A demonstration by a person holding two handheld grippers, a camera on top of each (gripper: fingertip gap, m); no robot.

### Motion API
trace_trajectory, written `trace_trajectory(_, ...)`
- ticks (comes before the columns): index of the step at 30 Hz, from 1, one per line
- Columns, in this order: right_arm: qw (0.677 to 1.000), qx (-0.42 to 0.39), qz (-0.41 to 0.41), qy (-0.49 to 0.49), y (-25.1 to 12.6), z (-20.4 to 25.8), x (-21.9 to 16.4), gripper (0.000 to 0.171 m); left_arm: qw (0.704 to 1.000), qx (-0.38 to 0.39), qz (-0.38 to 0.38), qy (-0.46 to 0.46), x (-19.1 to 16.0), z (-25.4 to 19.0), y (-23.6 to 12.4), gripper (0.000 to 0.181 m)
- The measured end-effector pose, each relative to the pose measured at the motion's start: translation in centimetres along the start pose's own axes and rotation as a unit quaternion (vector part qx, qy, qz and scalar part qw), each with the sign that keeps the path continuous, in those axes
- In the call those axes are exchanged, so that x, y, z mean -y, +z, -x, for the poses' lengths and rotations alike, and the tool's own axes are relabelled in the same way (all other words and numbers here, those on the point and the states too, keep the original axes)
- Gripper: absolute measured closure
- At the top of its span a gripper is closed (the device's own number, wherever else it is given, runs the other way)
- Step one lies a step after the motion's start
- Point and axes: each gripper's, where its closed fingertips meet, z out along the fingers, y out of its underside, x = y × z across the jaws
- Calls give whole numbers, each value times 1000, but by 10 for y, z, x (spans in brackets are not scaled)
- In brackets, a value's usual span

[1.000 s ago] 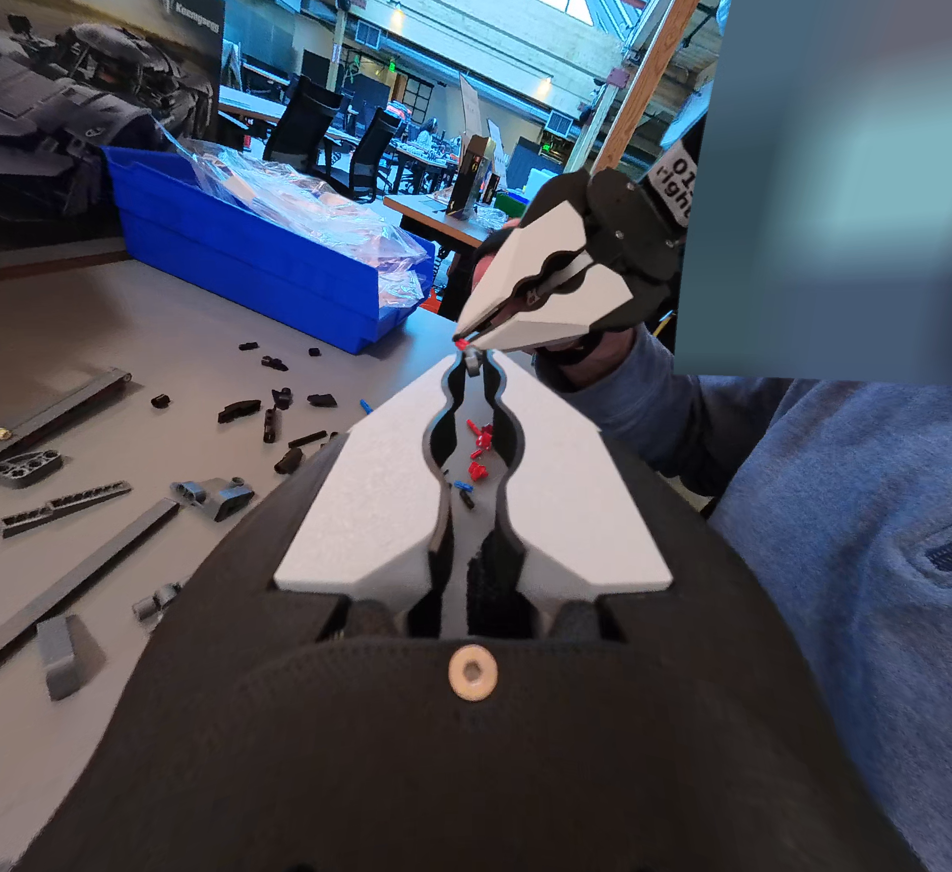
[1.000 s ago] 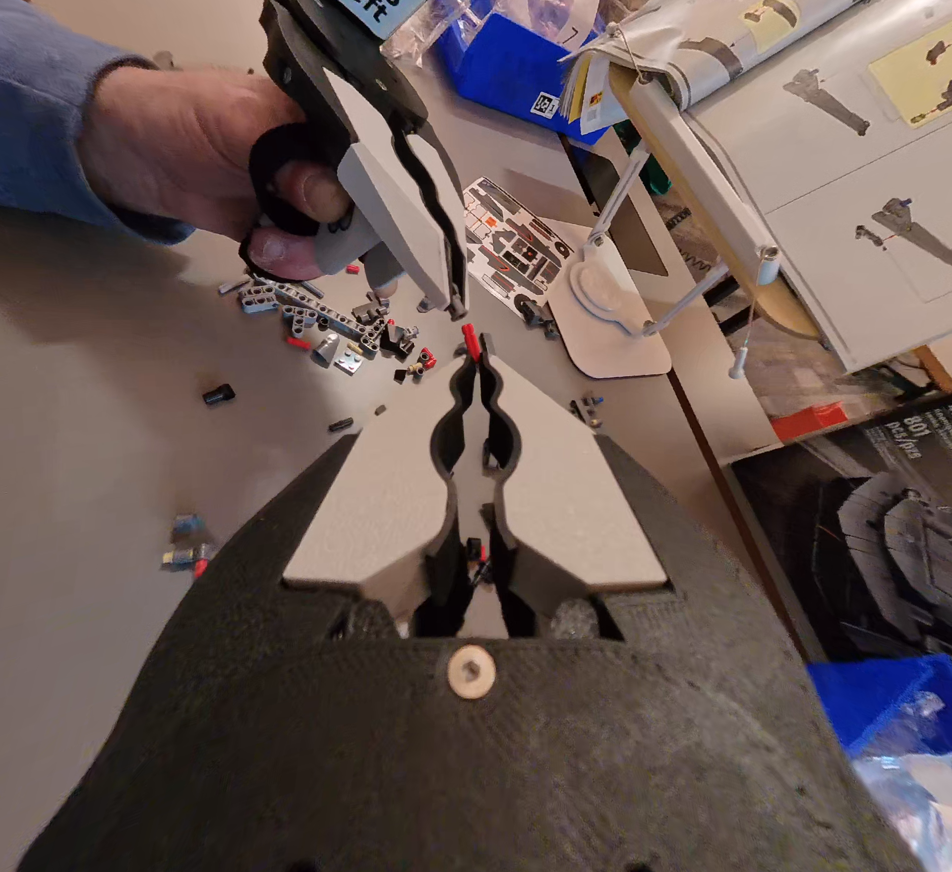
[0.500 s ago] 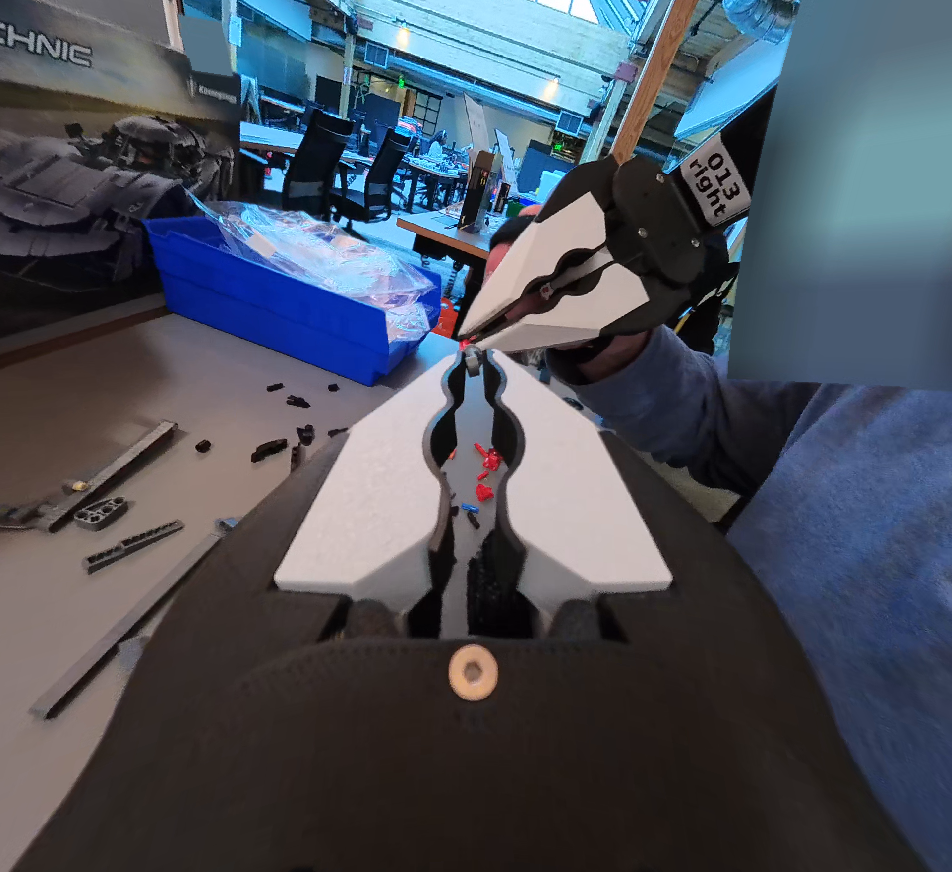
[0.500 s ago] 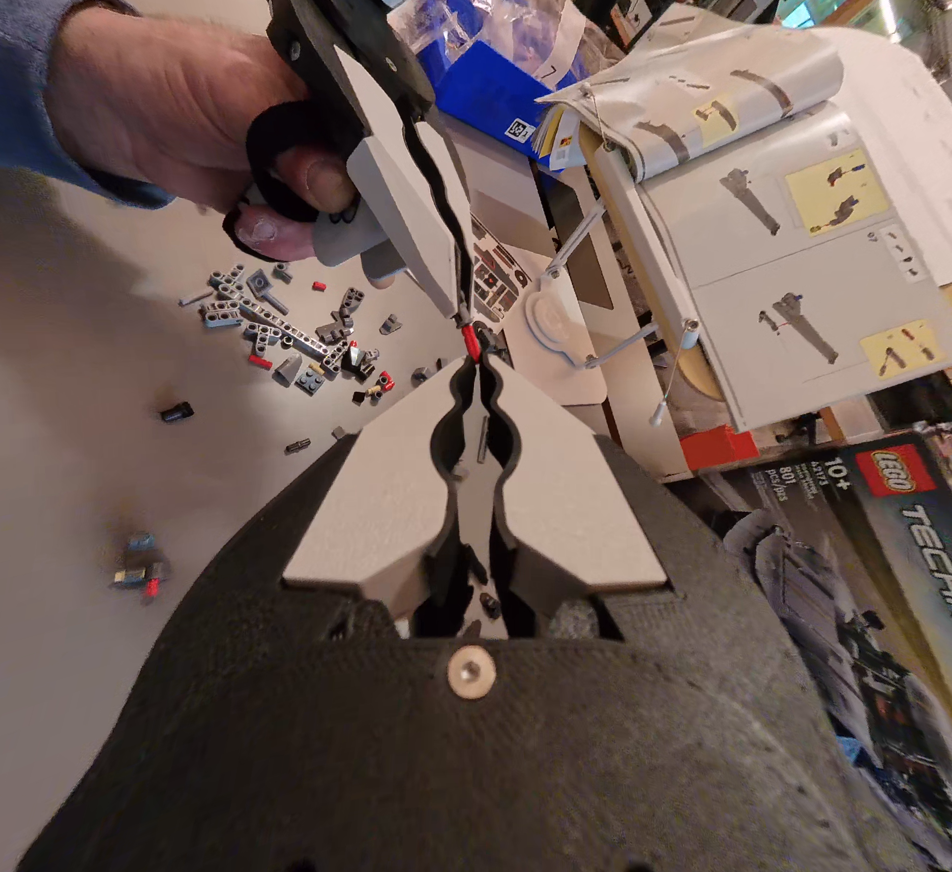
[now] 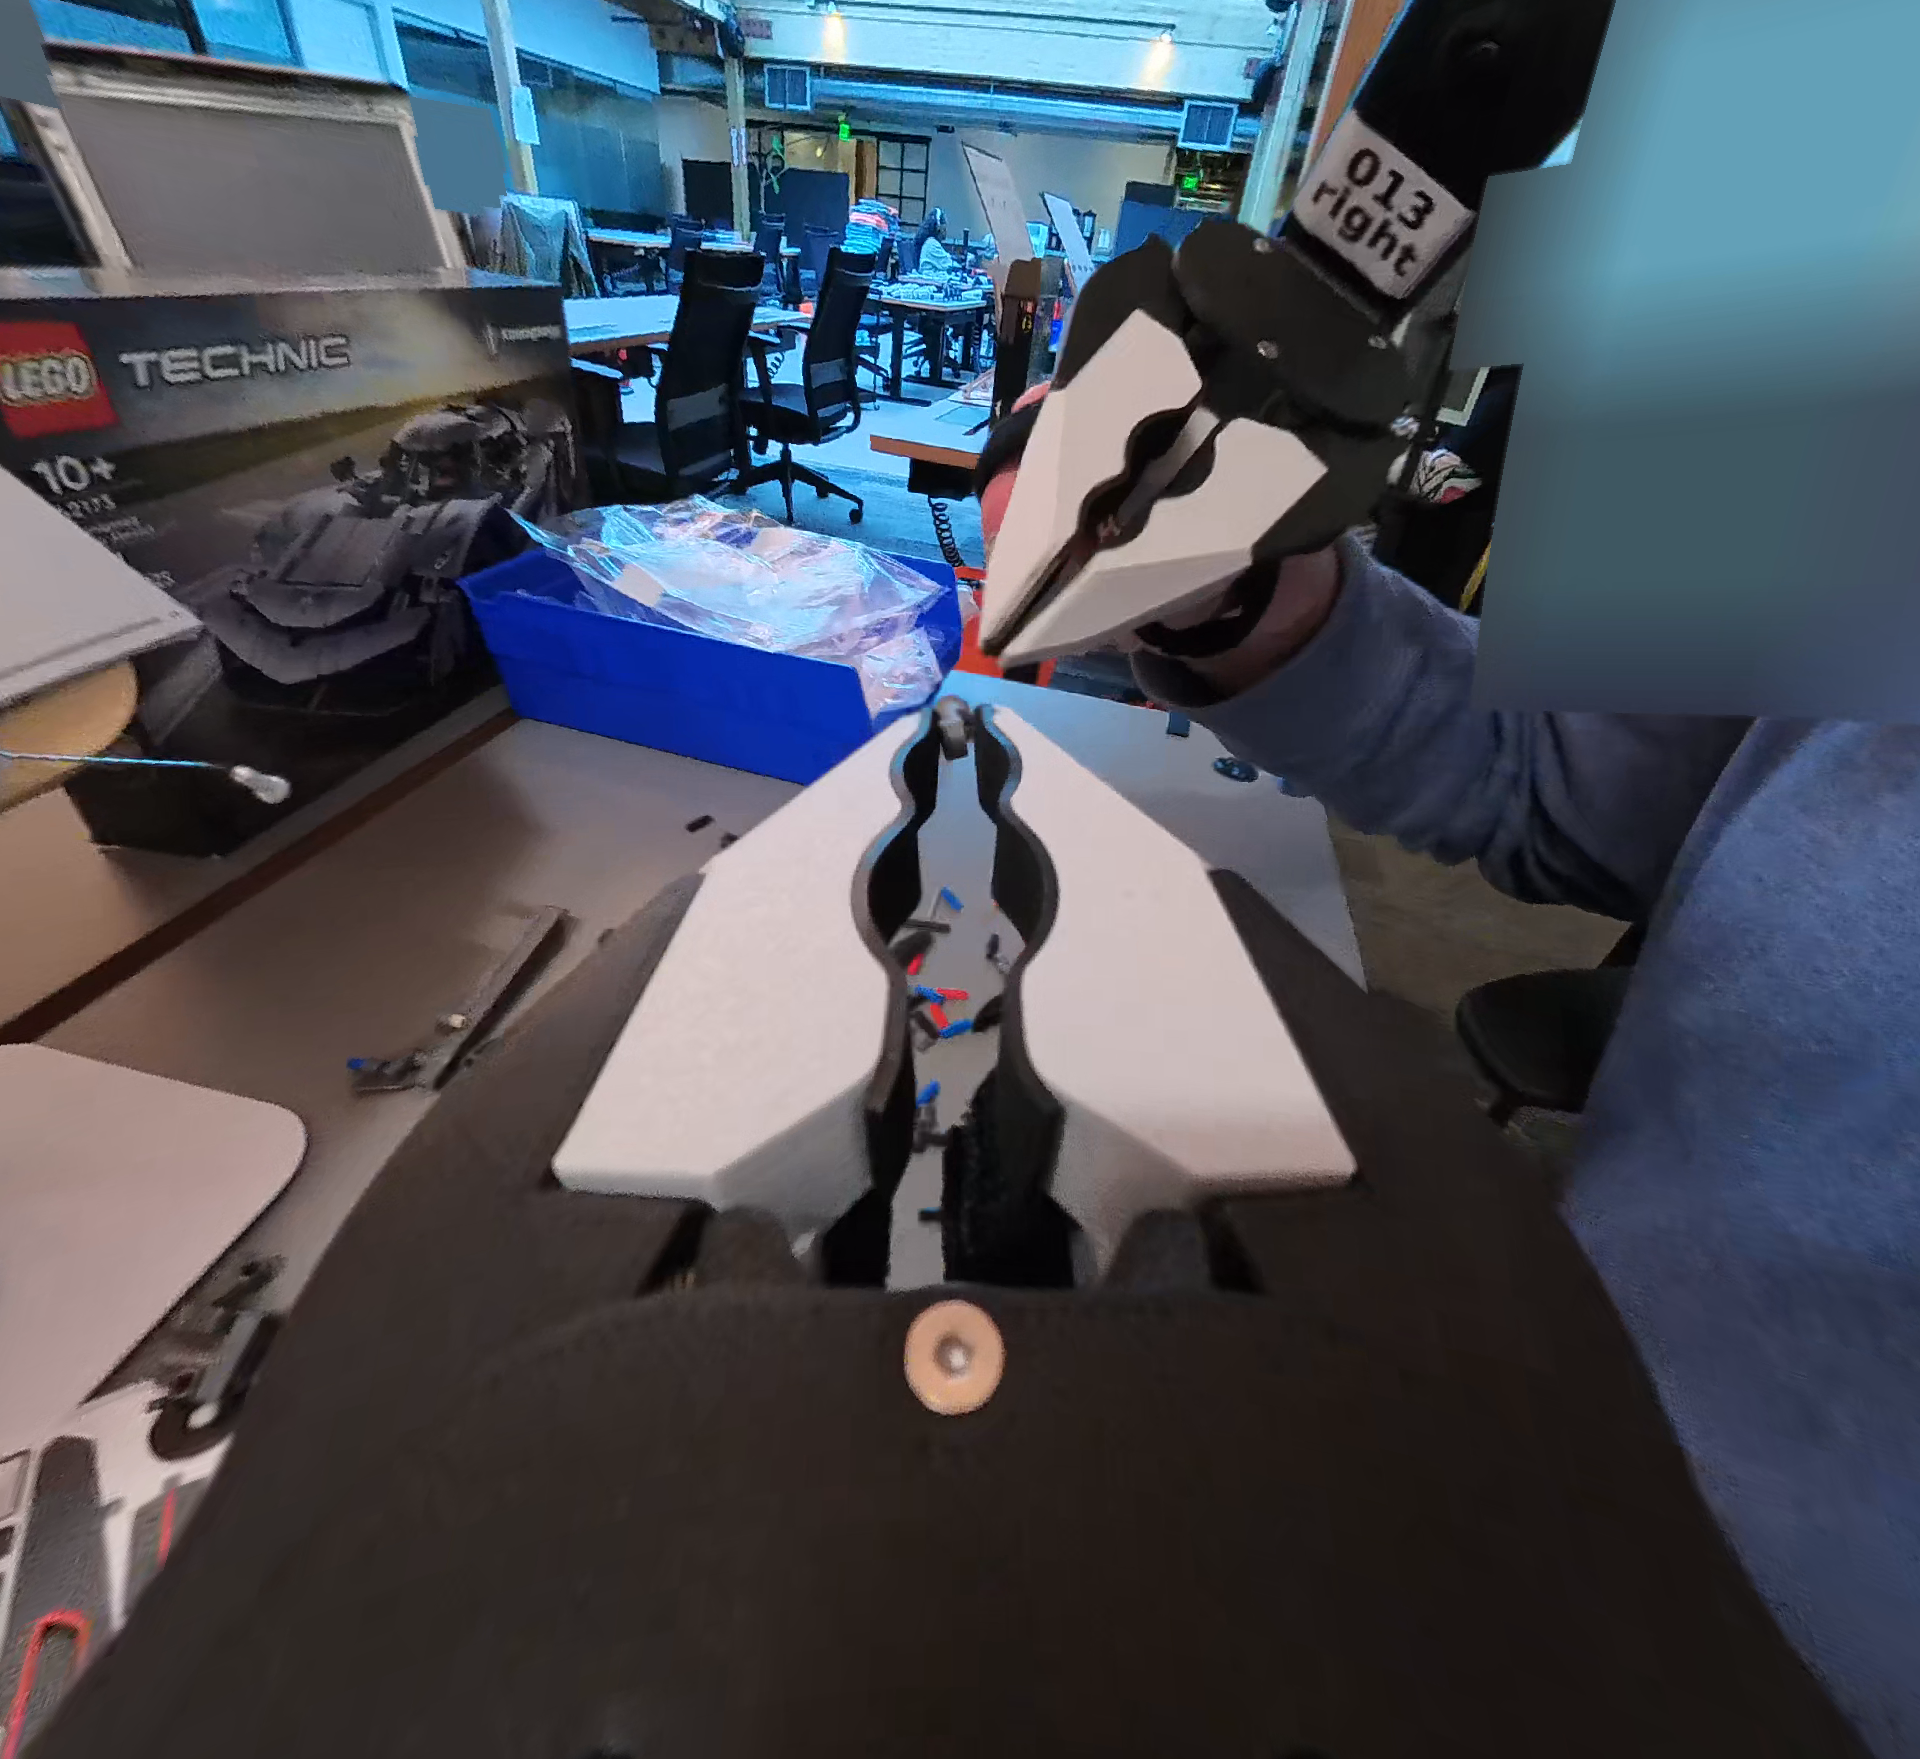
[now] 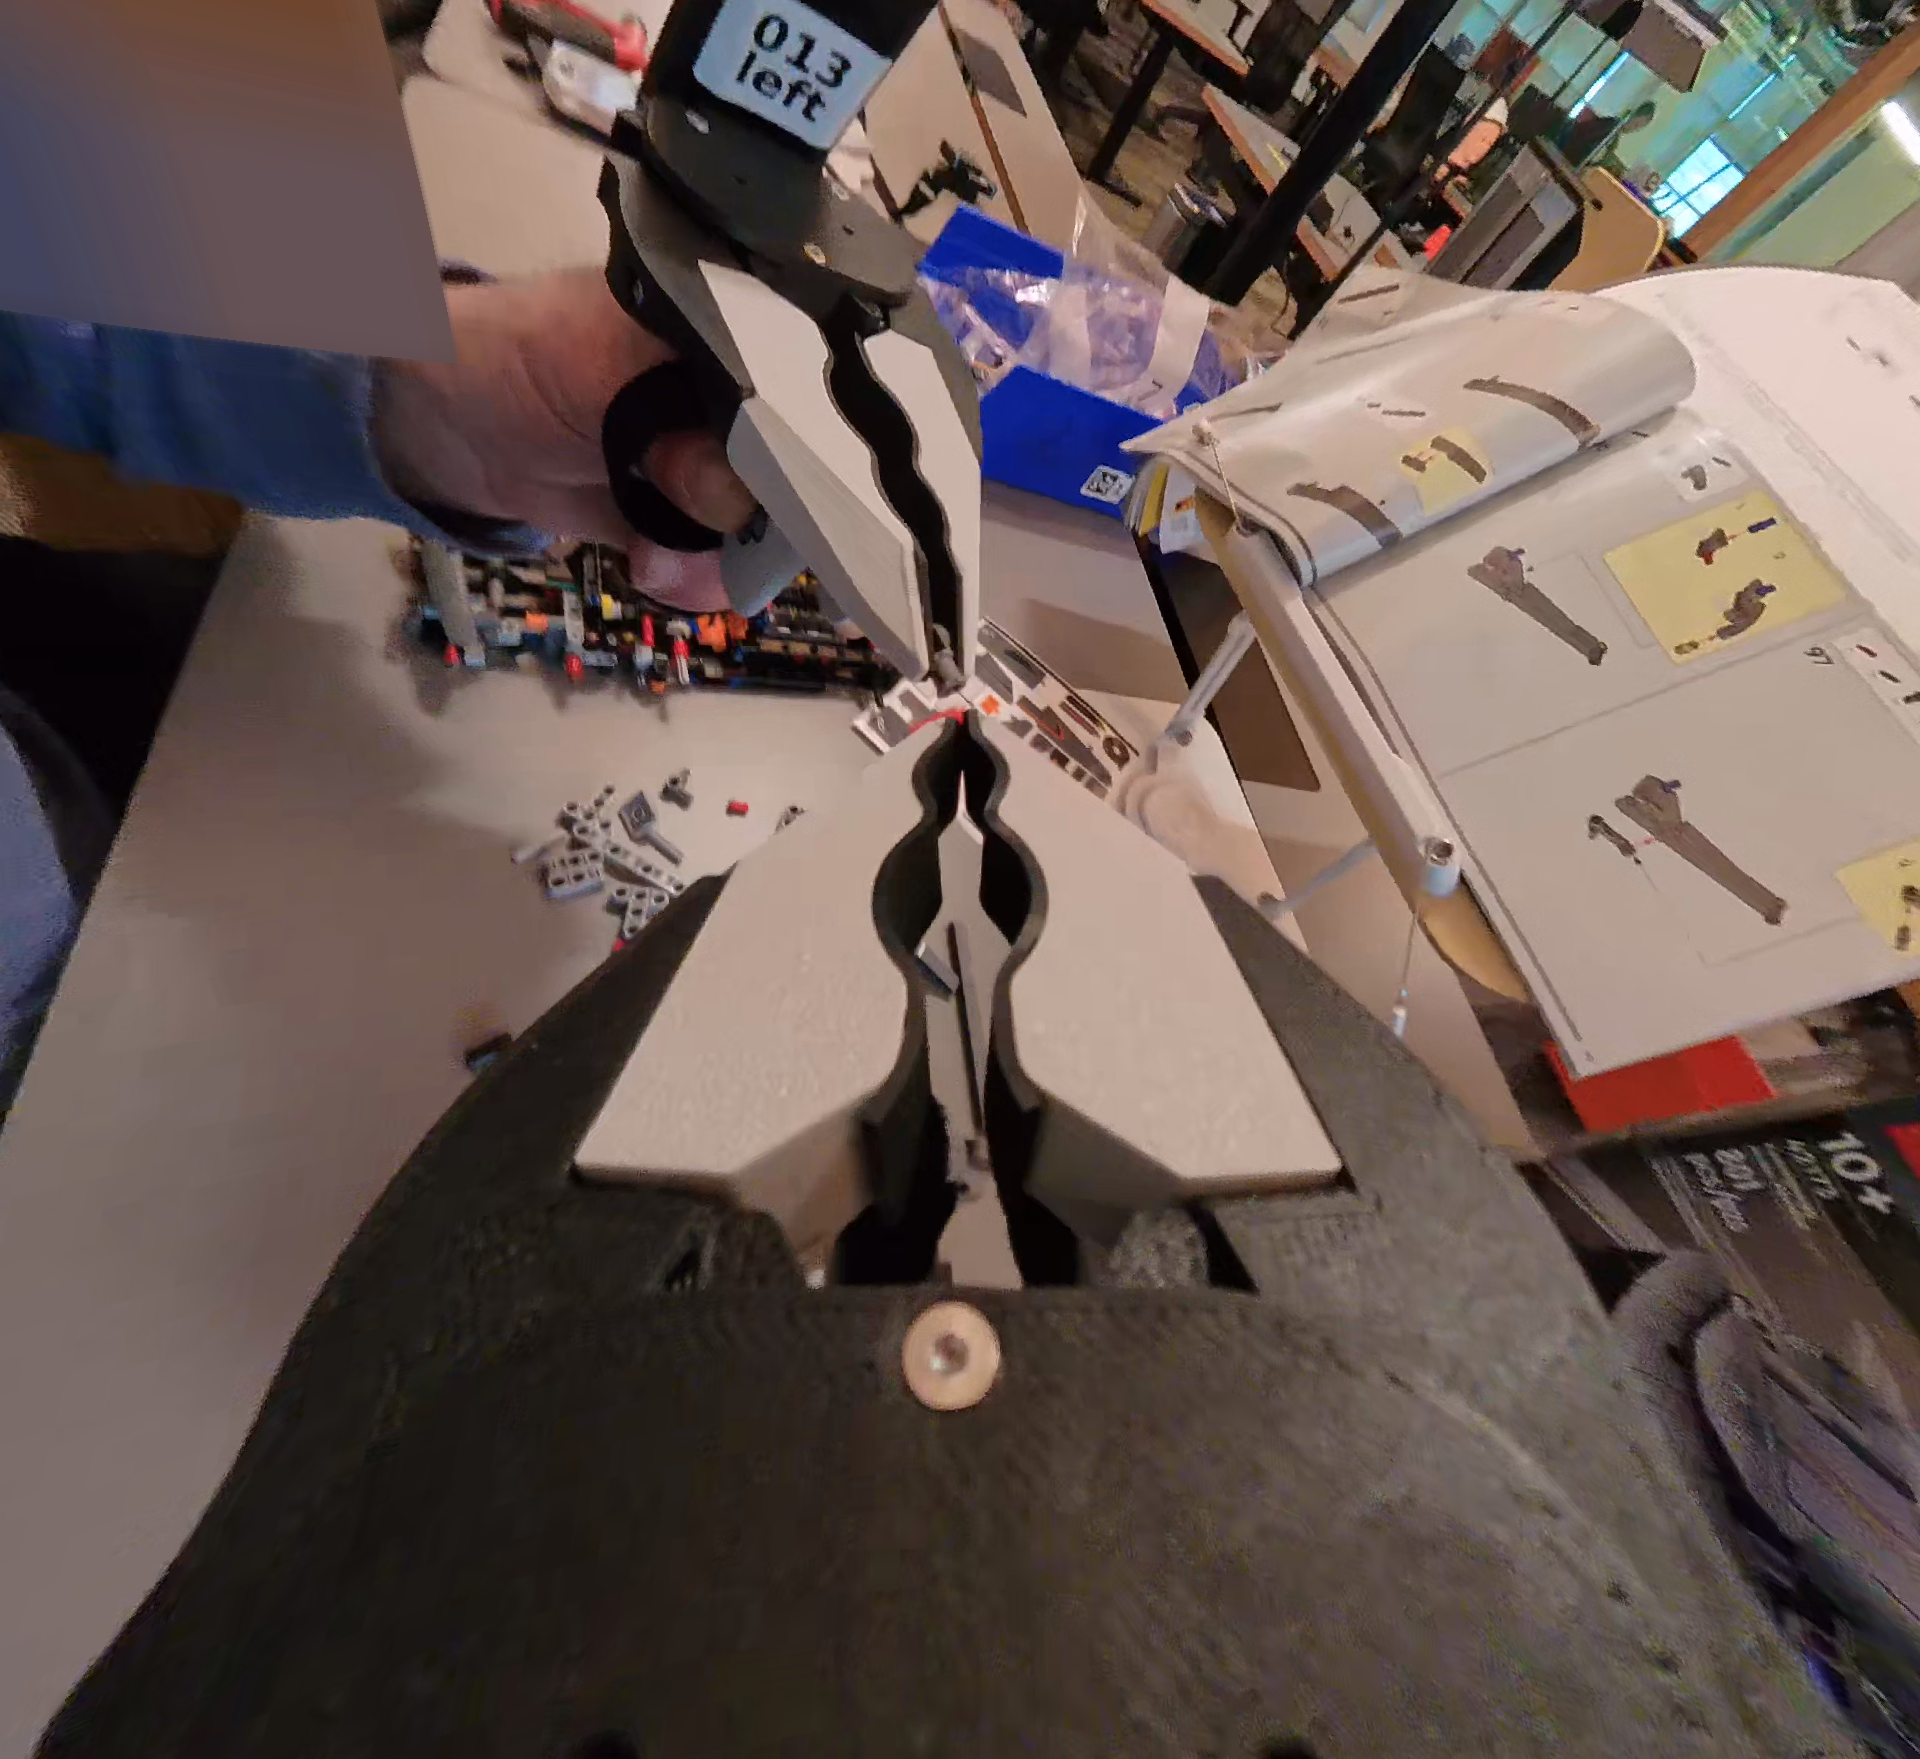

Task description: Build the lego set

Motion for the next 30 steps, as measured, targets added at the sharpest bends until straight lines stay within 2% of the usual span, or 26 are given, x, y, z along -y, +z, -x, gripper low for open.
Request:
trace_trajectory(4,1000,10,-15,23,9,-2,5,171,1000,-18,2,-1,1,6,-11,177)
trace_trajectory(8,999,17,15,49,15,-2,-14,171,999,-15,33,3,-17,18,-25,177)
trace_trajectory(14,991,26,77,107,5,15,-66,171,998,-8,53,-21,-38,38,-47,178)
trace_trajectory(21,965,19,169,200,-25,45,-148,167,996,-13,87,-26,-60,51,-55,177)
trace_trajectory(25,954,56,193,222,4,85,-169,163,995,-11,102,-19,-68,63,-60,178)
trace_trajectory(30,941,29,246,233,44,106,-198,155,994,-16,106,7,-64,66,-59,177)
